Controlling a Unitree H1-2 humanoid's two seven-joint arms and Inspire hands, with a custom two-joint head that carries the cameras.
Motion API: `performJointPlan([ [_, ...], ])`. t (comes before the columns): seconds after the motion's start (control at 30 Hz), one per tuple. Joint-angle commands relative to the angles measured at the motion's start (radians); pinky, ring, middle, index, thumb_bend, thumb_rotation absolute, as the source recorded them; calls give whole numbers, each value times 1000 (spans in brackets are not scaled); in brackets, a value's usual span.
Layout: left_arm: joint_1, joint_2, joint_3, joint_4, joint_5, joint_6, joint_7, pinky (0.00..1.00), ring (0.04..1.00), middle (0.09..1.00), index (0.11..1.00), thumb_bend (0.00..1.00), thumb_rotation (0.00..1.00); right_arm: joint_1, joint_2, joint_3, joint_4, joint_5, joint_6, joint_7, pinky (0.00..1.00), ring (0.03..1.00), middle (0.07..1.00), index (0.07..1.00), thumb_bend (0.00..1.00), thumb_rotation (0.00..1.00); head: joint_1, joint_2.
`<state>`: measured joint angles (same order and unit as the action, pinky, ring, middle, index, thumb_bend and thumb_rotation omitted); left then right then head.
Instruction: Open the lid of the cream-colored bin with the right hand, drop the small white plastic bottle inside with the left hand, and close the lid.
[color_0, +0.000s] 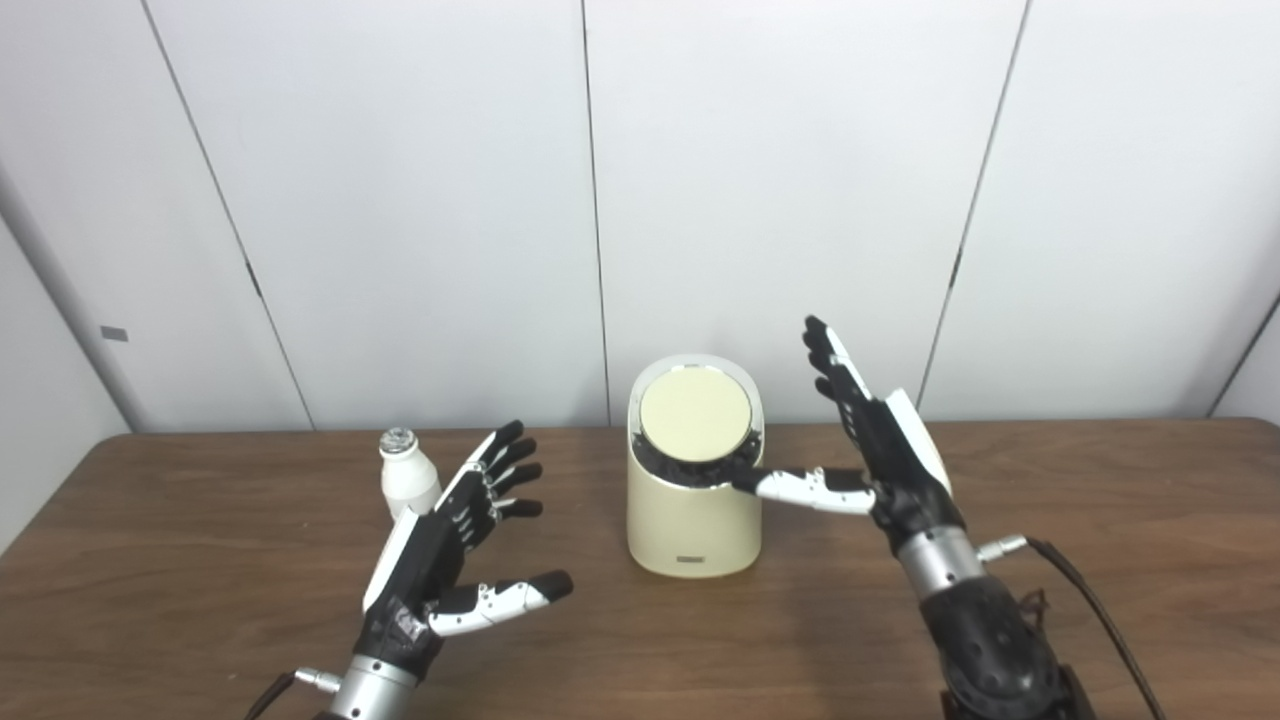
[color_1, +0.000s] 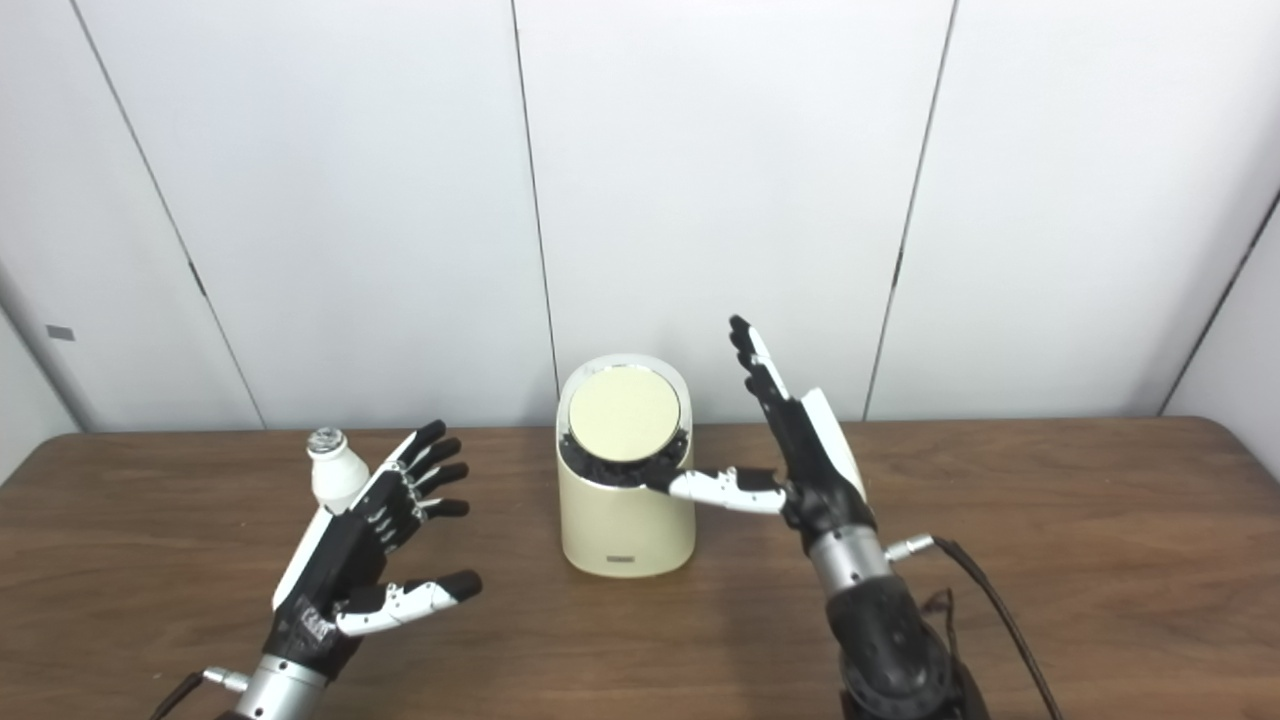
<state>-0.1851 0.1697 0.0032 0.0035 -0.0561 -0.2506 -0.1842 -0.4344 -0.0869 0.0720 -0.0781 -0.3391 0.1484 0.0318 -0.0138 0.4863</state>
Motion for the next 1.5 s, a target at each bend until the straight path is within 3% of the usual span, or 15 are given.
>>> performJointPlan([
  [0.0,-37,9,0,-8,-8,-40,-6,749,870,922,970,868,236,-73,-1,4,-15,-28,21,-17,936,962,964,985,872,315,-2,0],
  [0.17,-36,11,-2,-2,-6,-50,-10,732,870,923,971,865,234,-150,-9,27,38,-84,53,-28,789,940,972,1000,899,354,-7,-1],
  [0.27,-36,10,-2,2,-4,-55,-13,731,872,924,973,869,241,-187,-4,33,63,-99,92,-25,753,931,985,1000,912,389,-7,-1],
  [0.43,-31,8,-2,-8,-8,-39,-16,746,876,930,971,870,239,-243,5,40,115,-102,140,-22,798,961,1000,1000,899,364,-8,1],
  [0.57,-28,11,-2,-12,-5,-34,-16,760,880,933,973,876,248,-268,3,50,165,-105,129,-32,892,998,1000,1000,892,348,-7,3],
  [0.87,-25,13,-3,-17,-6,-35,-21,748,883,938,976,867,236,-287,-11,80,212,-137,130,-41,932,975,999,1000,909,350,-6,11],
  [1.07,-23,11,-3,-25,-5,-24,-20,751,884,938,975,870,243,-286,-19,84,206,-140,139,-30,933,975,1000,1000,923,325,-3,21],
  [1.27,-24,12,-4,-28,-6,-26,-22,759,886,939,973,864,247,-280,-27,88,202,-142,148,-25,864,962,997,1000,948,286,-5,27],
  [1.47,-22,10,-5,-35,-14,-17,-25,750,893,939,976,863,240,-280,-36,100,206,-157,167,-23,845,950,989,1000,917,253,-5,31],
])
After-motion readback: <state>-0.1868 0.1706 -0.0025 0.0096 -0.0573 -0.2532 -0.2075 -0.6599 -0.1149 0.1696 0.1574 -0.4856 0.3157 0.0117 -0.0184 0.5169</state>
